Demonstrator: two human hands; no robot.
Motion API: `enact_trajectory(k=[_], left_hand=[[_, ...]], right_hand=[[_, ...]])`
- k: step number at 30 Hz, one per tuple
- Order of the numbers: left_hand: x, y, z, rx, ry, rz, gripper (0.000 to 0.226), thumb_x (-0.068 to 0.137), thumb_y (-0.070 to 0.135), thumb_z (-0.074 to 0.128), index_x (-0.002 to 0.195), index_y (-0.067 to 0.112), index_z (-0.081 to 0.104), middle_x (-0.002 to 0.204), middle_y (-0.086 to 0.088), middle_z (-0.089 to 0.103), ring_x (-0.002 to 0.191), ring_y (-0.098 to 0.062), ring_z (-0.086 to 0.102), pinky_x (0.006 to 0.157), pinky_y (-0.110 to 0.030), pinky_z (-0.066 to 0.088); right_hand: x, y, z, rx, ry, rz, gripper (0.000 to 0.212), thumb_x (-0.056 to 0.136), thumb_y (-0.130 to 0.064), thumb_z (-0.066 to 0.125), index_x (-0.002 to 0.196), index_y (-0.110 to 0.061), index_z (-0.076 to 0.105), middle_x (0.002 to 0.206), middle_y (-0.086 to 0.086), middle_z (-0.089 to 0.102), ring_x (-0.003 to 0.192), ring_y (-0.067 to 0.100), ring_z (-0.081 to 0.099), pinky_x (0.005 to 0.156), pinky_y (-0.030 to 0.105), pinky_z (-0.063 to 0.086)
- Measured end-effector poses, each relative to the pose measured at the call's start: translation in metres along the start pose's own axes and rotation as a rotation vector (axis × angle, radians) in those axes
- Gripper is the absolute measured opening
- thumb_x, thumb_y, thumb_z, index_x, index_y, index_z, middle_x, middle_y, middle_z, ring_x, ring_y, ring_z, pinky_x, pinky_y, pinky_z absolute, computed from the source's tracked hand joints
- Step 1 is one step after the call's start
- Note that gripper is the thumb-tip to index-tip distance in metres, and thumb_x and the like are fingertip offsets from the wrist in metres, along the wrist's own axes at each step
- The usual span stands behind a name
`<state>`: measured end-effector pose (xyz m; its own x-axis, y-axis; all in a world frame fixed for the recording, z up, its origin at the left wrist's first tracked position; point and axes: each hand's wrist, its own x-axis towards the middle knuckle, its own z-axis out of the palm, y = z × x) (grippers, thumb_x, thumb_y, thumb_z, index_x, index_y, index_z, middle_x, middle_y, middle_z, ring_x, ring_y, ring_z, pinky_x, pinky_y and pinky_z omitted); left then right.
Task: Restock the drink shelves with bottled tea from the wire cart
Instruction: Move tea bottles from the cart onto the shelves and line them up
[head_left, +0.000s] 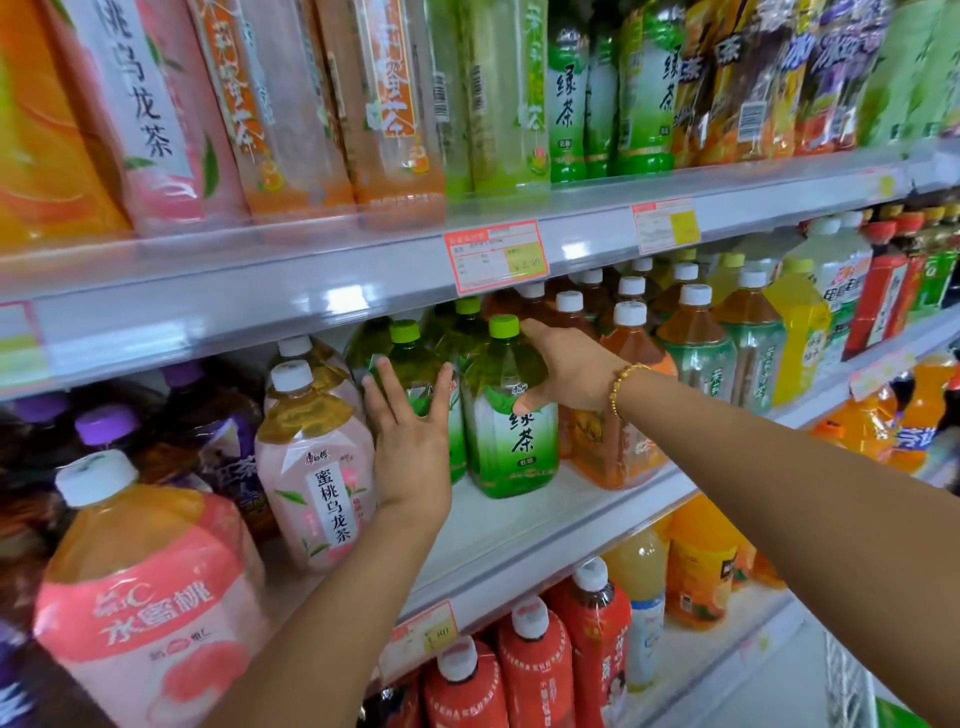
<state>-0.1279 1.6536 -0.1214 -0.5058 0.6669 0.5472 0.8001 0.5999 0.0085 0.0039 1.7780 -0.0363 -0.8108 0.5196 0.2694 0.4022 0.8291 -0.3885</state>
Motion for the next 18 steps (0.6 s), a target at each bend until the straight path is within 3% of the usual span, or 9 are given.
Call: enact_trajectory(k=[5, 10, 15, 18], left_hand=[[0.012, 0.002, -0.012, -0.095, -0.060, -0.101, 0.097, 0.085, -0.018, 0.043, 0.149, 0.037, -0.005, 0.151, -0.032, -0.014, 0.142, -0.047, 0.000, 0.114, -0.045, 0.020], [0.028, 0.006, -0.030, -0.278, -0.116, -0.256, 0.097, 0.083, -0.016, 0.046, 0.147, 0.044, 0.004, 0.152, -0.032, -0.003, 0.141, -0.047, 0.004, 0.113, -0.052, 0.018], [0.024, -0.008, -0.021, -0.330, -0.058, -0.130, 0.097, 0.075, -0.015, 0.059, 0.137, 0.048, 0.018, 0.146, -0.029, 0.015, 0.135, -0.048, 0.022, 0.106, -0.053, 0.036], [0.018, -0.015, -0.020, -0.307, -0.034, -0.046, 0.093, 0.076, -0.010, 0.064, 0.137, 0.046, 0.022, 0.143, -0.025, 0.020, 0.135, -0.045, 0.024, 0.105, -0.050, 0.038]], right_hand=[[-0.002, -0.001, 0.005, 0.050, 0.025, 0.005, 0.085, 0.067, -0.019, 0.083, 0.138, -0.015, 0.036, 0.130, 0.007, 0.056, 0.119, 0.023, 0.052, 0.097, 0.030, 0.042], [-0.010, -0.003, 0.005, 0.065, 0.062, 0.004, 0.081, 0.065, -0.018, 0.084, 0.134, -0.015, 0.041, 0.126, 0.006, 0.058, 0.115, 0.023, 0.054, 0.087, 0.023, 0.041], [-0.020, -0.003, 0.009, 0.072, 0.120, -0.013, 0.084, 0.068, -0.014, 0.082, 0.139, -0.017, 0.035, 0.126, 0.006, 0.059, 0.114, 0.023, 0.054, 0.082, 0.020, 0.037], [-0.021, 0.000, 0.006, 0.073, 0.115, -0.012, 0.085, 0.067, -0.014, 0.082, 0.138, -0.017, 0.036, 0.126, 0.006, 0.058, 0.115, 0.022, 0.053, 0.082, 0.020, 0.037]])
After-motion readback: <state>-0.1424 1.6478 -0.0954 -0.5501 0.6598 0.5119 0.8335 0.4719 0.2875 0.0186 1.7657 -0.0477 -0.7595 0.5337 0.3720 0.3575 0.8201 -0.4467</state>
